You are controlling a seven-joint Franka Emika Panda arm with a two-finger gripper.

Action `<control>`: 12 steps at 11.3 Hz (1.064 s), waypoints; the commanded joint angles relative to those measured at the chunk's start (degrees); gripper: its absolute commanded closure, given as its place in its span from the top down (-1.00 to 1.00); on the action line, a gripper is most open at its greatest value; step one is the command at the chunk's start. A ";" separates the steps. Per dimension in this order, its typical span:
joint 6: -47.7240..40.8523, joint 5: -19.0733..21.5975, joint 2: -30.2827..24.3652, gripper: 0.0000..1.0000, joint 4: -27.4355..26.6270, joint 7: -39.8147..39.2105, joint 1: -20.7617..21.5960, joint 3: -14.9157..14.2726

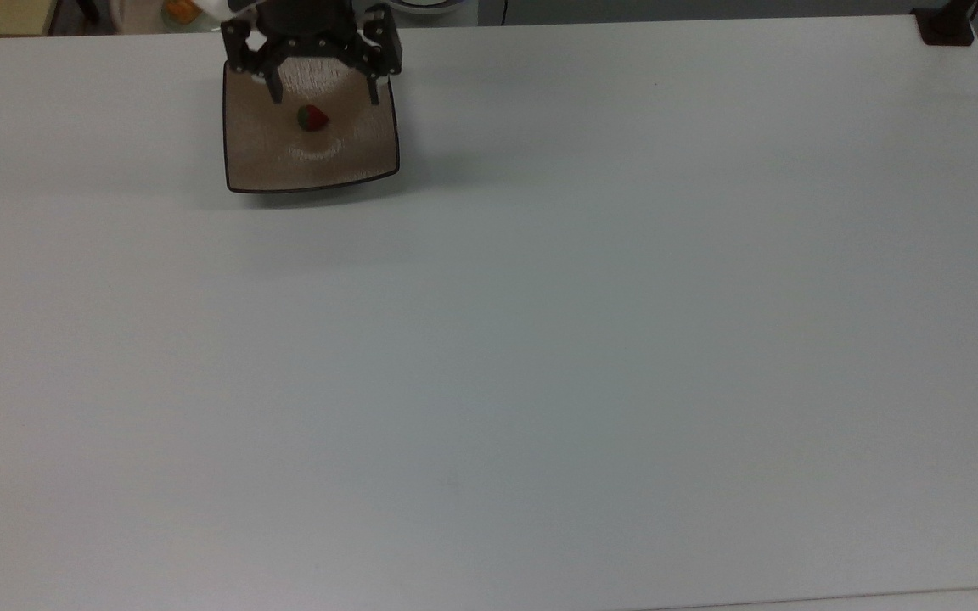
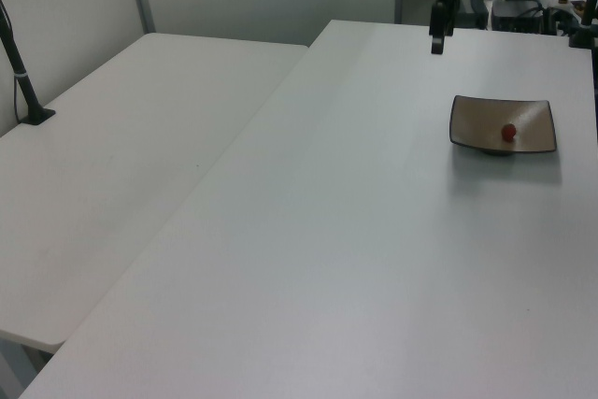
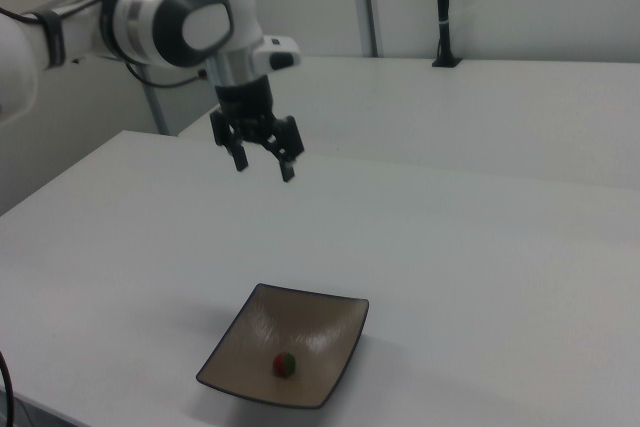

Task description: Strawberries on a ceramic plate

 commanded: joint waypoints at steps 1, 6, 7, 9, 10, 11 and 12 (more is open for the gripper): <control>-4.73 0.86 -1.68 1.00 4.54 10.89 0.32 2.39; -7.82 3.58 -2.91 1.00 6.57 10.65 0.14 6.52; -7.12 3.68 -2.91 1.00 6.14 10.21 0.32 6.61; -4.14 4.11 -2.91 1.00 5.78 6.02 0.23 6.87; -3.86 5.77 -2.91 1.00 5.69 2.16 -0.03 6.61; -3.69 6.13 -2.83 1.00 5.43 -0.66 -0.12 6.35; -2.12 6.23 -2.91 1.00 5.17 -0.78 -0.03 6.35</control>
